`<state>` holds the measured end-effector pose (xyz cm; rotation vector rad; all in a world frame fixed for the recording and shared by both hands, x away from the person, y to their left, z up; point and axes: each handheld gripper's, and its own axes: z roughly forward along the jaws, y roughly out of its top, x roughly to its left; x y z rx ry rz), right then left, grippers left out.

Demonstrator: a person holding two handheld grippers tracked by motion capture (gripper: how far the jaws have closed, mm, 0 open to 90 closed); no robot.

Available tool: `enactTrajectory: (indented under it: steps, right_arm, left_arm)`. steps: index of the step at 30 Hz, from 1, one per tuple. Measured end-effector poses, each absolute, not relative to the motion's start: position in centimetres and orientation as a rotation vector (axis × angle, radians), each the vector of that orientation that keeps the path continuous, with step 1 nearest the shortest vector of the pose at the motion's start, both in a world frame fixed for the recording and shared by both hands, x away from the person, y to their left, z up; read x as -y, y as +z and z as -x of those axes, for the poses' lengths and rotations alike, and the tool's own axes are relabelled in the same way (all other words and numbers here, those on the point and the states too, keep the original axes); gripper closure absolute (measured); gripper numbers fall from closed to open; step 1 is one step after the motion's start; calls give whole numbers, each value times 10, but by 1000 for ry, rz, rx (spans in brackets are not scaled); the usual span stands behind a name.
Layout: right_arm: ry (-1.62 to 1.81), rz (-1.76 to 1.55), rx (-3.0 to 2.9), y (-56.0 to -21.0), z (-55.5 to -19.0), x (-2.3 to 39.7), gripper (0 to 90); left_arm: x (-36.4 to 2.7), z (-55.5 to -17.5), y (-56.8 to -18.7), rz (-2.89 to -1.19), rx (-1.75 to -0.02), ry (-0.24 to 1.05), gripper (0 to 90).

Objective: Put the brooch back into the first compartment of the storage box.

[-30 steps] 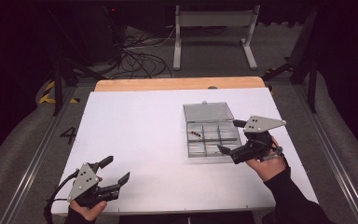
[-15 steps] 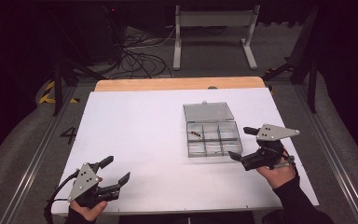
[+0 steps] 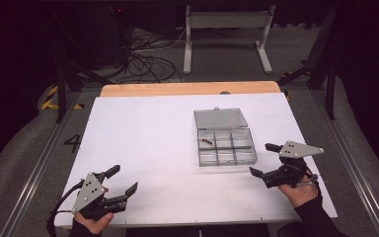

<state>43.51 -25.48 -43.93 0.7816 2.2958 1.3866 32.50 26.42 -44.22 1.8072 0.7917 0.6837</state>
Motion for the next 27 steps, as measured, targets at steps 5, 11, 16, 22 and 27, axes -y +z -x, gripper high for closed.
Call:
enactTrajectory:
  steps: [5, 11, 16, 22, 27]
  right_arm:
    - [1378, -798, -2299, -449, -433, 261, 0]
    - [1382, -814, -2302, -461, -432, 267, 0]
    - [1369, -825, -2308, -467, -431, 271, 0]
    - [1343, -841, -2325, -473, -430, 273, 0]
    - [1320, -864, -2342, -476, -429, 274, 0]
  left_arm:
    - [-264, -325, -442, -1808, -792, 684, 243]
    - [-264, -325, -442, -1810, -791, 685, 243]
    - [-264, -325, -442, -1811, -791, 685, 243]
    - [-264, -325, -442, -1815, -791, 684, 243]
    - [-264, -324, -442, -1817, -791, 682, 243]
